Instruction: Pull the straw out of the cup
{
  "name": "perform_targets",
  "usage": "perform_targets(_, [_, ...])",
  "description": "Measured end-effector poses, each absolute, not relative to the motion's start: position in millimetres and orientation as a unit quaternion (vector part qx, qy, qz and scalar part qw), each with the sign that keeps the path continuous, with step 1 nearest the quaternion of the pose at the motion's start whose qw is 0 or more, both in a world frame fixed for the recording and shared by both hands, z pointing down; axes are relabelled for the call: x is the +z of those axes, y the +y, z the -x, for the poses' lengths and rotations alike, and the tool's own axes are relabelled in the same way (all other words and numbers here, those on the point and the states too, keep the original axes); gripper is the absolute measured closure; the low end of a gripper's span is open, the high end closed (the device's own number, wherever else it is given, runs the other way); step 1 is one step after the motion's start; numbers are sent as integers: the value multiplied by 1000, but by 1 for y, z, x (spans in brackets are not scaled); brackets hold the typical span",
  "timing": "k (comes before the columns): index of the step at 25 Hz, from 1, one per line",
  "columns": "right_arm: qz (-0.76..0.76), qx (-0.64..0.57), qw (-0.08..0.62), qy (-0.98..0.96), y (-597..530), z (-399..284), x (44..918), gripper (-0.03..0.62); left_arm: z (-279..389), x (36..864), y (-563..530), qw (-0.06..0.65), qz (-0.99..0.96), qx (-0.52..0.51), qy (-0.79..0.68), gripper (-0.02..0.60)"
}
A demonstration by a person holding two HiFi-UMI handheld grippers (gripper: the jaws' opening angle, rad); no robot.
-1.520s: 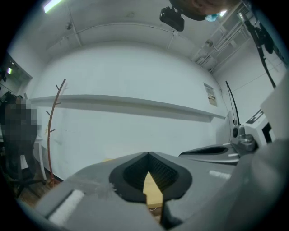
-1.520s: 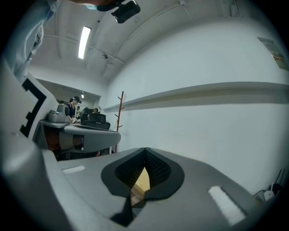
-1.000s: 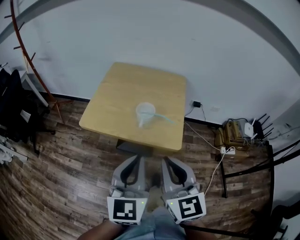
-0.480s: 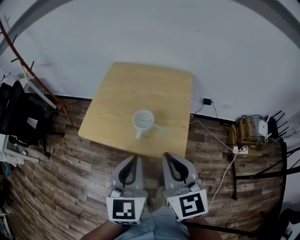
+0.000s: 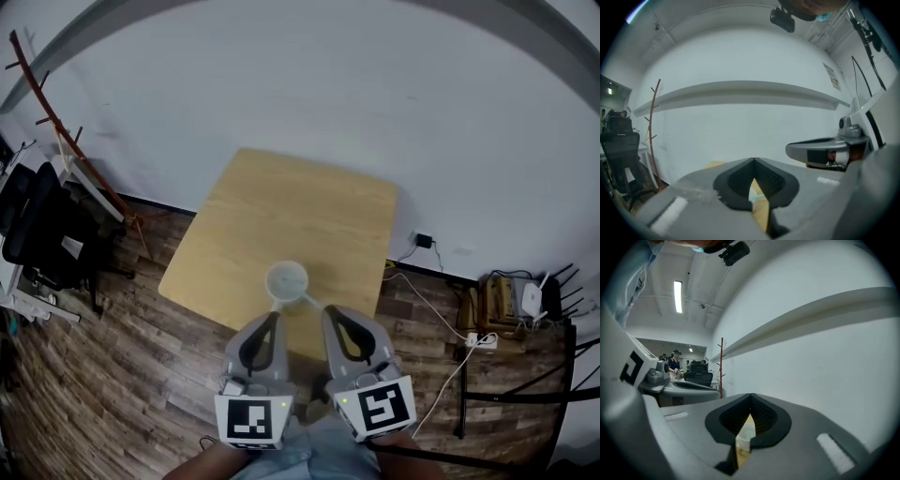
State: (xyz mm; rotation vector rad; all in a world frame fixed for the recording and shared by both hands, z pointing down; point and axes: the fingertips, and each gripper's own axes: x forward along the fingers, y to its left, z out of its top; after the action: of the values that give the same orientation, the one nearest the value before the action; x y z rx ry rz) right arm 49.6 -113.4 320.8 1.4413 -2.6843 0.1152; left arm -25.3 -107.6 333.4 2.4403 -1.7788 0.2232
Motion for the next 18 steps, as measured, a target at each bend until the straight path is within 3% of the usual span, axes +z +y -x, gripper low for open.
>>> perform_targets(8, [-423, 8, 36, -905, -146, -42, 308, 586, 28, 315, -135, 37, -777, 50, -626, 561])
perform_targets(18, [-404, 24, 63, -912, -162, -32, 326, 586, 43, 323, -151, 60, -763, 50, -642, 561])
